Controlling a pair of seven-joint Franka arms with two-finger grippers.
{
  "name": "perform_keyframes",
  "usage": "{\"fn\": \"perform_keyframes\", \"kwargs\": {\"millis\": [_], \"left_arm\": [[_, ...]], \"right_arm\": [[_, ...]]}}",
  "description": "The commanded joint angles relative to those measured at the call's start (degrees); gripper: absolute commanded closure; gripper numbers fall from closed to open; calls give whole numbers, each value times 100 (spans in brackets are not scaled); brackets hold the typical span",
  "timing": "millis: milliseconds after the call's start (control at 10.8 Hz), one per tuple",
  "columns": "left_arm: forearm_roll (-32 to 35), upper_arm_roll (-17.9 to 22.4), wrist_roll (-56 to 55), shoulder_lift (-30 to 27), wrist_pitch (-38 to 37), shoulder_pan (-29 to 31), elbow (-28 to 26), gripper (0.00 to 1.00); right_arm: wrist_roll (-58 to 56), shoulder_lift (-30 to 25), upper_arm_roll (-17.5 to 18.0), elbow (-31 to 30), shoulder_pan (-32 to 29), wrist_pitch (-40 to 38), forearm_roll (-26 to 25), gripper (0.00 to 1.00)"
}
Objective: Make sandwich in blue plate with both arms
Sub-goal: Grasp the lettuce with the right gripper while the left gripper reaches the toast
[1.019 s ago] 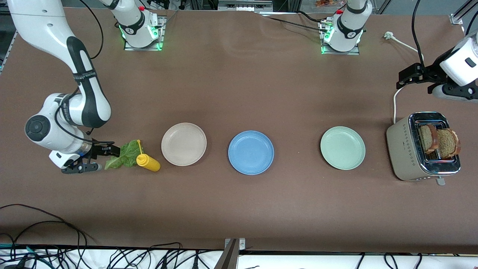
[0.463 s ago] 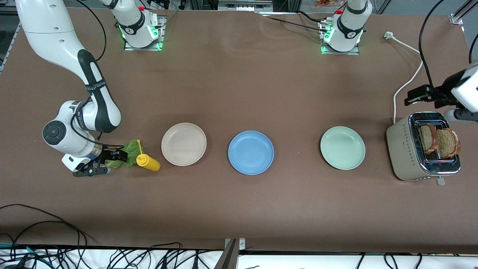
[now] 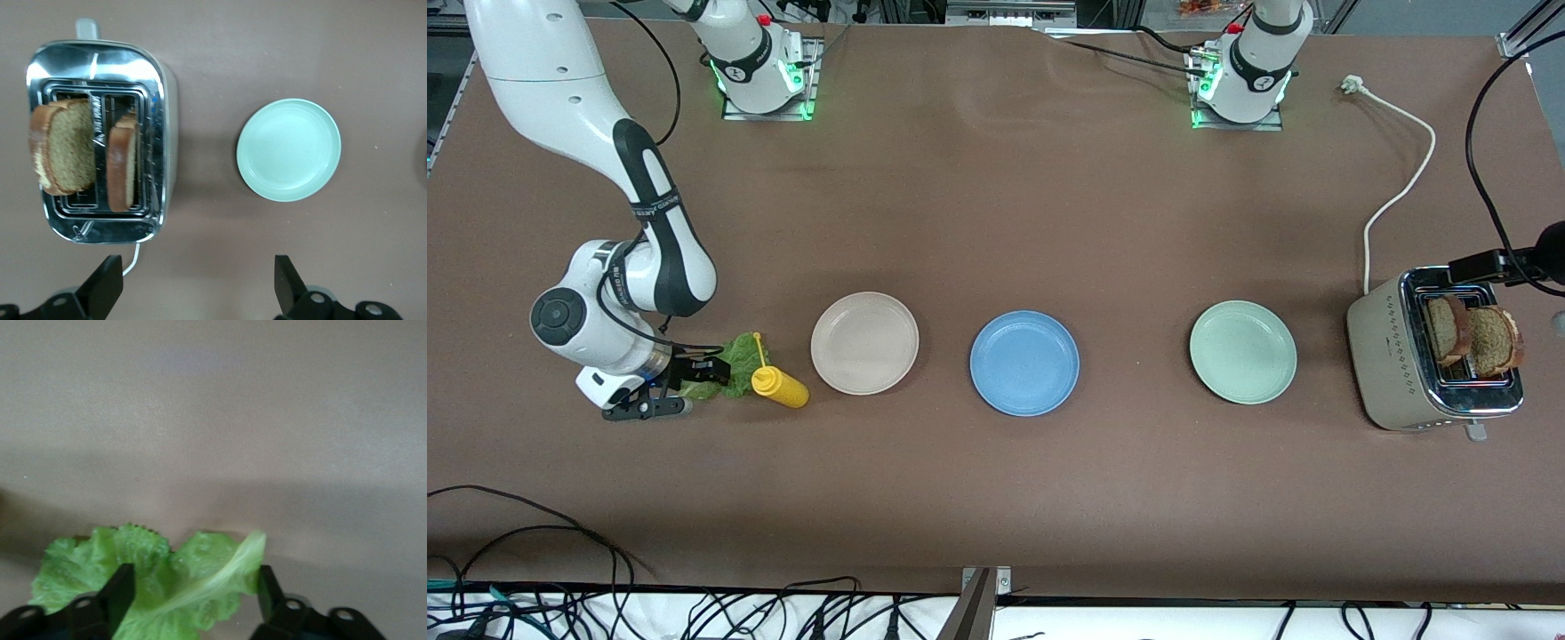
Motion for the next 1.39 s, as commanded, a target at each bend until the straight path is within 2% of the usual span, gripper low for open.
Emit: {"fn": "perform_keyframes", "kwargs": {"millis": [0, 278, 371, 834, 926, 1112, 1204, 1297], "left_arm": [[431, -39, 853, 346, 395, 172, 253, 0], [678, -39, 1226, 557, 993, 243, 209, 0], [696, -39, 1401, 654, 1038, 313, 200, 0], [705, -39, 1508, 1094, 1276, 480, 104, 2], [636, -48, 1508, 1138, 1276, 550, -1, 11], [635, -48, 1491, 1296, 1276, 542, -63, 11], [635, -48, 1499, 1296, 1267, 559, -150, 18], [644, -48, 1499, 1296, 1224, 559, -238, 37]], "right_arm": [[-134, 25, 70, -9, -67, 81, 134, 21], [-134, 16, 70, -9, -67, 81, 134, 18], [-134, 8, 79, 0, -67, 81, 134, 0], [-134, -124, 140, 0, -85, 46, 142, 0], [-134, -124, 140, 0, -85, 46, 142, 0], [-134, -124, 140, 0, -85, 46, 142, 0], [-134, -124, 140, 0, -85, 46, 142, 0], [-134, -133, 140, 0, -85, 46, 142, 0]]}}
